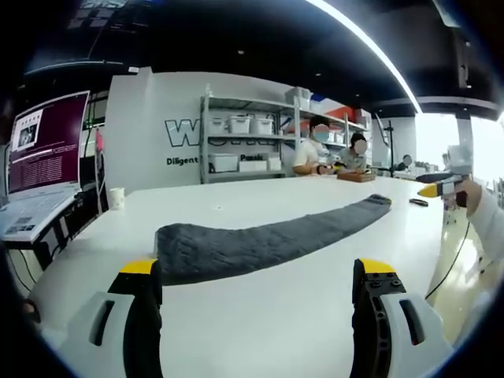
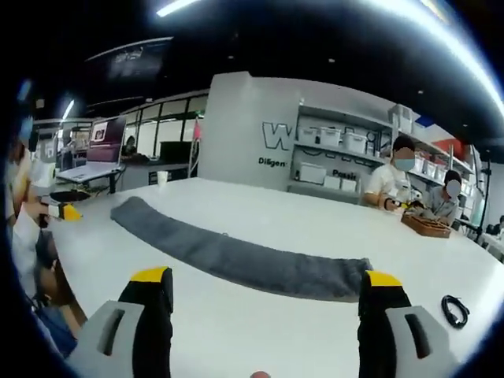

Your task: Open the folded towel by lifting each exposed corner and separating the folded layers until the towel lies flat within the target outline without major curled edges

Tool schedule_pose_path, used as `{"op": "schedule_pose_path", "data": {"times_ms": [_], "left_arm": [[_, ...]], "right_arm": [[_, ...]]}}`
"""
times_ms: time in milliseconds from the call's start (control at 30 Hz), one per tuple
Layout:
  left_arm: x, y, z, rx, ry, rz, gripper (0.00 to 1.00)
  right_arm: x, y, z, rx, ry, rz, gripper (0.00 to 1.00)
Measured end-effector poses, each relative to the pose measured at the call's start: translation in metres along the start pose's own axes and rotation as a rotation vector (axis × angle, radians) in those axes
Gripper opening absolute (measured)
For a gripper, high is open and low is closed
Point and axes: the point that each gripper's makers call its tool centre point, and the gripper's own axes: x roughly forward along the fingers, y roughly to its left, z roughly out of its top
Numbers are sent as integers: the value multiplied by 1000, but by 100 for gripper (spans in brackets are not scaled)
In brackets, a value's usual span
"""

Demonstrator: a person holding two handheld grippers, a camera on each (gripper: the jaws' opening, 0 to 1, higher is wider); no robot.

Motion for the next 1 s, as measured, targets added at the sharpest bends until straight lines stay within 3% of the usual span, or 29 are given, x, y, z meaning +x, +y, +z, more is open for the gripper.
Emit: {"op": "schedule_pose_path", "data": {"times_ms": [267, 433, 767, 867, 1000], "left_arm": [[11, 2, -11, -13, 25, -12, 100], [20, 17, -22, -42, 31, -11, 100], [49, 41, -26, -101, 10, -93, 93], [62, 50, -29, -147, 30, -132, 90], [75, 64, -35, -82, 84, -132, 80]], "right_arm": [[-21, 23, 2, 0, -30, 24, 99], [-32, 38, -1, 0, -30, 57, 99], [-40, 39, -2, -3, -37, 63, 99], [-42, 36, -3, -3, -39, 55, 99], [-44, 34, -4, -6, -41, 45, 99]]}}
